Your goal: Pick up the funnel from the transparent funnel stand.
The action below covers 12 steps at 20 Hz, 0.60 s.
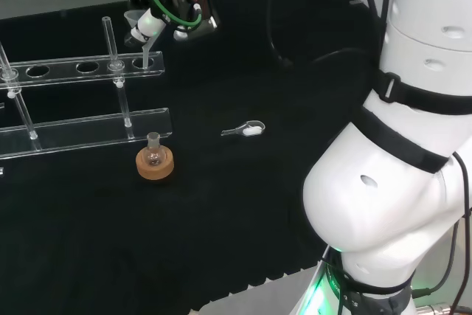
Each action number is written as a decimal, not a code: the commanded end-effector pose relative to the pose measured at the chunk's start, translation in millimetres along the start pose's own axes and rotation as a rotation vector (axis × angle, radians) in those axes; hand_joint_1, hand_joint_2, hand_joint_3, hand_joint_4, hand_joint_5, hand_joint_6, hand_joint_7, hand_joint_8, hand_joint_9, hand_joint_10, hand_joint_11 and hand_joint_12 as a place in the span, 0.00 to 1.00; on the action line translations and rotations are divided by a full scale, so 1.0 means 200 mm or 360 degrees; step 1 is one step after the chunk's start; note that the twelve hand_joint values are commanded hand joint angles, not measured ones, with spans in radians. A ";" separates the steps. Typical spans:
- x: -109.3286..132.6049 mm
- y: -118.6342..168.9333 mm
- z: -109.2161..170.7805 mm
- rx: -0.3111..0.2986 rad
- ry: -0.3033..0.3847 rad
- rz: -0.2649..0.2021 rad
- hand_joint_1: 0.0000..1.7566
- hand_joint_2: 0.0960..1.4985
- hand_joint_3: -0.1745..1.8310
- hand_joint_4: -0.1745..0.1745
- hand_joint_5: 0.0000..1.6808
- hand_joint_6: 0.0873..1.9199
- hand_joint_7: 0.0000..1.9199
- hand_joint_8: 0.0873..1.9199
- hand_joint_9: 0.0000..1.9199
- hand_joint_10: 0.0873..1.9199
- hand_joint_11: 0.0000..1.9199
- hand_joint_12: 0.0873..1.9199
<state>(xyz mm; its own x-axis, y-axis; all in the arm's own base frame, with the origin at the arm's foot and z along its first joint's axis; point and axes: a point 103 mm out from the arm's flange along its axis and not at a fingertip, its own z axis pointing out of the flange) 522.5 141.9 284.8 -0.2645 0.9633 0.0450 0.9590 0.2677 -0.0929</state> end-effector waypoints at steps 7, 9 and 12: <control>-0.05 -0.20 -0.22 -0.0139 -0.0139 -0.0134 0.51 0.49 0.00 0.43 0.36 0.27 0.51 0.30 0.47 0.20 0.03 0.81; -0.06 -0.24 -0.26 -0.0164 -0.0150 -0.0135 0.51 0.49 0.00 0.43 0.36 0.27 0.51 0.30 0.47 0.20 0.03 0.81; -0.11 -0.31 -0.31 -0.0193 -0.0152 -0.0100 0.51 0.49 0.00 0.43 0.36 0.27 0.51 0.30 0.47 0.20 0.02 0.81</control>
<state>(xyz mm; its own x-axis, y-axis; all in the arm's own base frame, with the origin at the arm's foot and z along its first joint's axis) 494.3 123.2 333.7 -0.3253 0.9453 -0.0251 0.9456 0.3253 -0.0036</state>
